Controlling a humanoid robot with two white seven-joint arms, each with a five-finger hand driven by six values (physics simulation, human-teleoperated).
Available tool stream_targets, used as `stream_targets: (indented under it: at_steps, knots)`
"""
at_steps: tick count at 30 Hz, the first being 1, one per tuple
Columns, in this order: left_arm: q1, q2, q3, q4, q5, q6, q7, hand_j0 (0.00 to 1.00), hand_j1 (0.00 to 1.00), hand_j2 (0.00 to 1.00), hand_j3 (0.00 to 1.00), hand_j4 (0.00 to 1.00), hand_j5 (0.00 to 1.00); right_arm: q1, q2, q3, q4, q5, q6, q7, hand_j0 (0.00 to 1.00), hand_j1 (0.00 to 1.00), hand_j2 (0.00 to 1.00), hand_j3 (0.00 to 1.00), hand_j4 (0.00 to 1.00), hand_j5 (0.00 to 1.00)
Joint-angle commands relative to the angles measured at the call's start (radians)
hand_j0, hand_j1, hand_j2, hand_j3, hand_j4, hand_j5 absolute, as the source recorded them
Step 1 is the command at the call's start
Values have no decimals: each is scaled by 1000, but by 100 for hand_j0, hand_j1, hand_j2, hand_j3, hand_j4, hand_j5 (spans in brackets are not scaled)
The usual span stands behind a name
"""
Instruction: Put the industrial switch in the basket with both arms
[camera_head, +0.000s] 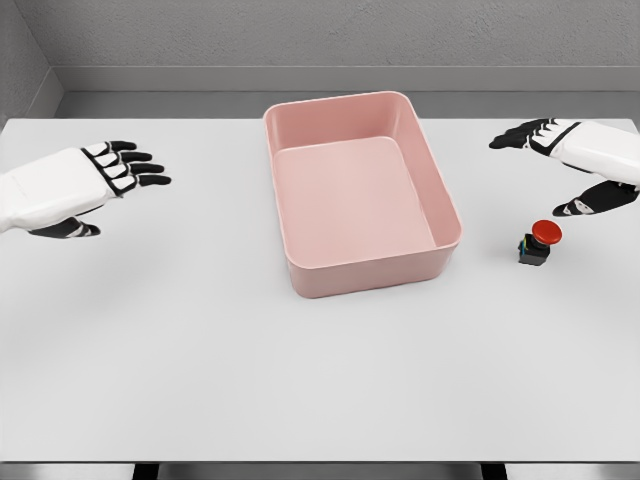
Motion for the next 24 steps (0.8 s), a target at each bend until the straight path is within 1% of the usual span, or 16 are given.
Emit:
stream_targets:
  at_steps: [1, 2, 4, 6, 7, 8, 10, 11, 12, 15, 18, 19, 20, 21, 23, 24]
  knots:
    - [0, -7, -3, 25, -1, 1, -2, 100, 100, 100, 100, 100, 100, 0, -1, 0, 0, -7, 3, -1, 100, 100, 100, 100, 100, 100]
    - [-5, -32, -3, 45, -3, 1, -4, 100, 100, 100, 100, 100, 100, 0, -3, 0, 0, -7, 3, -1, 100, 100, 100, 100, 100, 100]
    - [-46, -60, -9, 100, -35, 1, -5, 100, 100, 100, 100, 100, 100, 2, -3, 1, 0, -7, 3, -1, 100, 100, 100, 100, 100, 100]
    - [-106, -63, -81, 158, -70, 1, -7, 100, 100, 100, 100, 100, 100, 2, -9, 7, 4, -7, 3, 0, 100, 100, 100, 100, 100, 100]
    - [-121, -75, -92, 166, -91, 1, -7, 100, 100, 100, 100, 100, 100, 2, -12, 7, 11, -7, 3, -1, 100, 100, 100, 100, 100, 100]
    - [-136, -92, -93, 194, -111, 1, -11, 100, 100, 100, 100, 100, 100, 2, -12, 7, 12, -7, 3, -1, 100, 100, 100, 100, 100, 100]
    - [-155, -142, -98, 232, -188, 1, -23, 100, 100, 100, 100, 100, 100, 0, -14, 6, 24, -4, 3, 6, 100, 100, 100, 100, 100, 100]
    - [-182, -144, -138, 237, -210, 1, -23, 100, 100, 100, 100, 100, 100, 0, -18, 4, 24, -1, 3, 8, 100, 100, 100, 100, 100, 100]
    - [-202, -145, -161, 252, -213, 1, -23, 100, 100, 100, 100, 100, 100, 0, -20, 6, 26, -1, 3, 5, 100, 100, 100, 100, 100, 100]
    - [-212, -175, -162, 295, -214, 1, -23, 100, 100, 100, 100, 100, 100, 5, -20, 6, 24, -1, 3, 3, 100, 100, 100, 100, 100, 100]
    - [-227, -210, -162, 379, -210, 1, -19, 100, 100, 100, 100, 100, 100, 11, -29, 9, 24, 4, 3, 9, 100, 100, 100, 100, 100, 100]
    - [-238, -210, -162, 393, -203, 1, -17, 100, 100, 100, 100, 100, 100, 14, -50, 9, 24, 4, 3, 9, 100, 100, 100, 100, 100, 100]
    - [-247, -216, -162, 415, -203, 1, -17, 100, 100, 100, 100, 100, 100, 14, -53, 9, 26, 4, 3, 8, 100, 100, 100, 100, 100, 100]
    - [-255, -238, -164, 451, -207, 1, -17, 100, 100, 100, 100, 100, 100, 23, -53, 7, 24, 4, 3, 8, 100, 100, 100, 100, 100, 100]
    - [-267, -253, -167, 471, -213, 1, -17, 100, 100, 100, 100, 100, 100, 32, -55, 9, 24, 6, 3, 8, 100, 100, 100, 100, 100, 100]
    - [-270, -268, -167, 497, -213, 1, -17, 100, 100, 100, 100, 100, 100, 38, -55, 9, 24, 6, 3, 8, 100, 100, 100, 100, 100, 100]
